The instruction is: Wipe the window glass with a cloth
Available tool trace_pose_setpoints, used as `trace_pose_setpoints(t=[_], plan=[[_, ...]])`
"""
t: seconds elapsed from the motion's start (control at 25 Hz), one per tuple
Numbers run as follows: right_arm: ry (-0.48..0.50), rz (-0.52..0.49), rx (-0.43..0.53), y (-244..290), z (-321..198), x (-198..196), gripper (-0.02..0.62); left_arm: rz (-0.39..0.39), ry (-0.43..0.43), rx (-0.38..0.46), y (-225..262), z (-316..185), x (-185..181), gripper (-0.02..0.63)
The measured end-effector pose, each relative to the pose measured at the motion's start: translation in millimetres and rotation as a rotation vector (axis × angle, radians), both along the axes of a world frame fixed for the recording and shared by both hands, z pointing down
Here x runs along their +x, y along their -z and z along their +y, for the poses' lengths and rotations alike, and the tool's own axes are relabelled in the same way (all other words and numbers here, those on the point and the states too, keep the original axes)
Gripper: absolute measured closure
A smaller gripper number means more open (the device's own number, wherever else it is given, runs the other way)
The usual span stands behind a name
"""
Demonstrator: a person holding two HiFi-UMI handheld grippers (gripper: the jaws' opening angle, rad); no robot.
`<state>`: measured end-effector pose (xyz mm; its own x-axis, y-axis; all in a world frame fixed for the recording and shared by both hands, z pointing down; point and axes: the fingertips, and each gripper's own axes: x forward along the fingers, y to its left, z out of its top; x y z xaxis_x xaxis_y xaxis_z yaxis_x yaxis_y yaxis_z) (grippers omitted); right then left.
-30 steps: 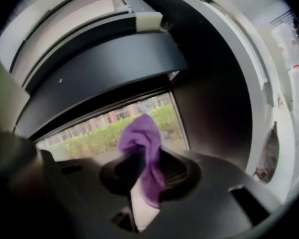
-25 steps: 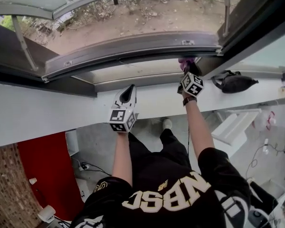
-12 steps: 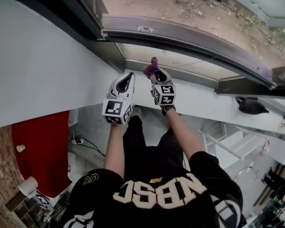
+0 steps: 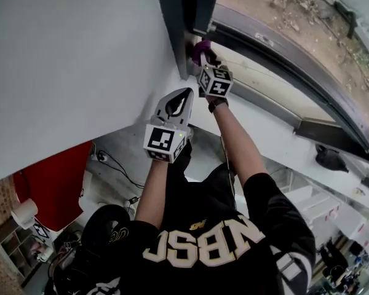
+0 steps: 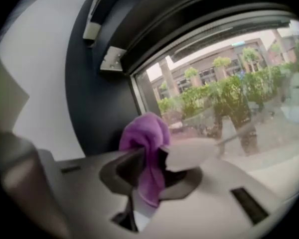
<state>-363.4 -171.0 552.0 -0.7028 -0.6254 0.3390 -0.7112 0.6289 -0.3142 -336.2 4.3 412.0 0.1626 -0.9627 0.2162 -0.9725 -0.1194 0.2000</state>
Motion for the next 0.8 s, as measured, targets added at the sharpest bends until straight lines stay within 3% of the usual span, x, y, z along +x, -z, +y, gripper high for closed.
trace_pose_setpoints(t=[0.16, 0.32, 0.52, 0.8], plan=[[-0.036, -0.007, -0.019, -5, -18, 6, 0.506, 0.015, -0.013, -0.048, -11, -2, 12, 0.583], [-0.098, 0.007, -0.043, -17, -21, 63, 0.506, 0.012, -0.044, -0.057, -17, -12, 34, 0.583], [-0.260, 0.031, -0.091, -34, -34, 195, 0.506, 0.021, -0.123, -0.089, -24, -34, 90, 0.583], [-0.471, 0.036, -0.083, -29, -44, 396, 0.506, 0.029, -0.313, -0.116, -34, -53, 232, 0.583]])
